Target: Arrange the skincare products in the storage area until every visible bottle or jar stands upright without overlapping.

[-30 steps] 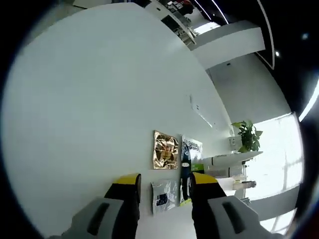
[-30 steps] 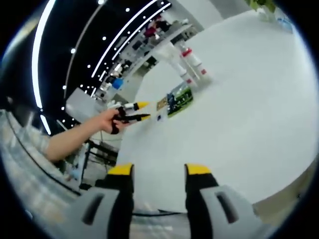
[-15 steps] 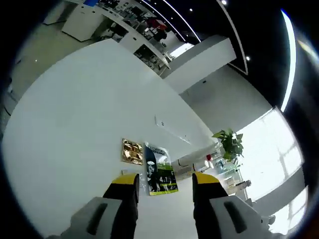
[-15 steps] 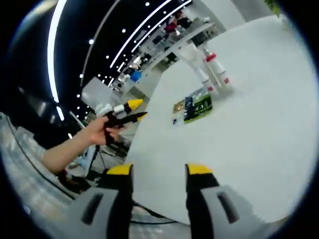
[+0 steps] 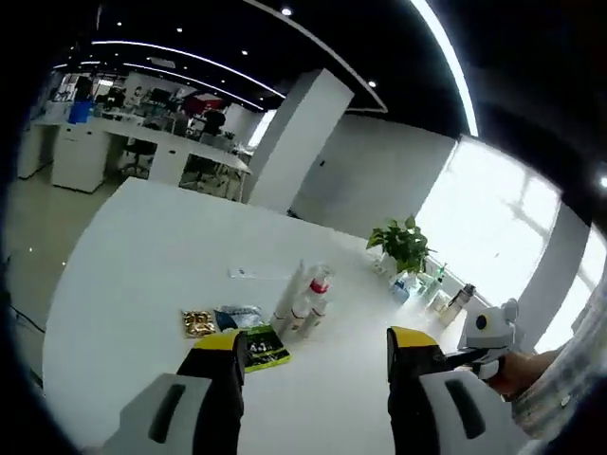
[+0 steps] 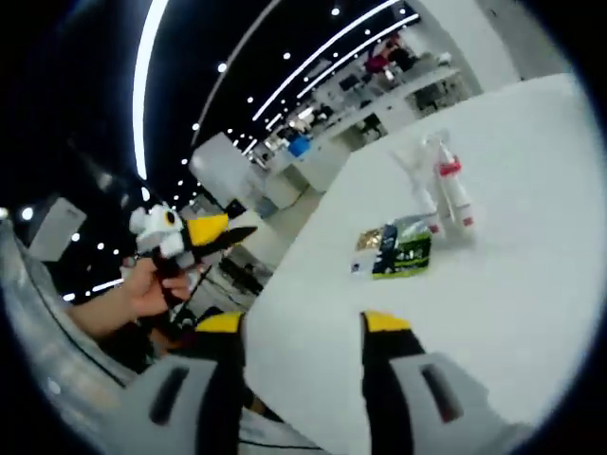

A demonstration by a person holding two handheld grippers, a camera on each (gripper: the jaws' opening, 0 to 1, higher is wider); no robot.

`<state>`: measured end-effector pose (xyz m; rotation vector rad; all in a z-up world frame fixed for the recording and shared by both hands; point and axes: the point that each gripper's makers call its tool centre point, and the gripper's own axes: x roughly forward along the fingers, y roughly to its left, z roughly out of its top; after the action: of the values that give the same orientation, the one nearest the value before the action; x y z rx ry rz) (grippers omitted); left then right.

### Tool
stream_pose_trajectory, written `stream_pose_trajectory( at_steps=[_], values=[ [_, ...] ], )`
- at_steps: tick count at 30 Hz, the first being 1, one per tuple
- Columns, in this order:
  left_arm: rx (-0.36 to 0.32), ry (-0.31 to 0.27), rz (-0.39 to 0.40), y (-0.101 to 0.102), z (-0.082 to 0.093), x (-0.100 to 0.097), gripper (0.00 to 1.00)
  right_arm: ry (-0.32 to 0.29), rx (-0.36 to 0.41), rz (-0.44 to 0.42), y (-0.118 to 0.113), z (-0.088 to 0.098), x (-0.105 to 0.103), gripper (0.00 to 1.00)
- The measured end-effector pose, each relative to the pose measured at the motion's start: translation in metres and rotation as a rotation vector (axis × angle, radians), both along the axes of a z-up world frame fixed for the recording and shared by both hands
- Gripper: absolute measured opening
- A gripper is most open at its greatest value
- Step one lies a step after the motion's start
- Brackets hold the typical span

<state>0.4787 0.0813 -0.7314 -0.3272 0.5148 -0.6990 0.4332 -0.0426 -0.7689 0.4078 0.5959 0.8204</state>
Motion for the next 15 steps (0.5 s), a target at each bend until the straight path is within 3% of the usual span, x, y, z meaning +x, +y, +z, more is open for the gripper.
stream_pose_trajectory(
  at_steps=[2, 5, 10, 13, 15],
  values=[
    [0.051, -0.034, -0.023, -0.007, 0.005, -0.018, 0.64, -0.048, -0.020, 0.027, -0.006, 0.011, -0.002, 0.55],
    [0.074, -0.089, -0.024, -0.010, 0.014, -0.037, 0.67, -0.126, -0.067, 0.060, -0.017, 0.020, -0.005, 0.63],
    [0.117, -0.185, 0.029, -0.004, 0.027, -0.063, 0.73, -0.221, -0.097, 0.057, -0.038, 0.038, -0.010, 0.72],
    [0.093, -0.220, 0.050, -0.004, 0.038, -0.083, 0.76, -0.255, -0.083, 0.052, -0.048, 0.052, -0.016, 0.78],
    [0.017, -0.282, 0.069, -0.008, 0.053, -0.090, 0.80, -0.285, -0.072, 0.041, -0.055, 0.064, -0.020, 0.81]
  ],
)
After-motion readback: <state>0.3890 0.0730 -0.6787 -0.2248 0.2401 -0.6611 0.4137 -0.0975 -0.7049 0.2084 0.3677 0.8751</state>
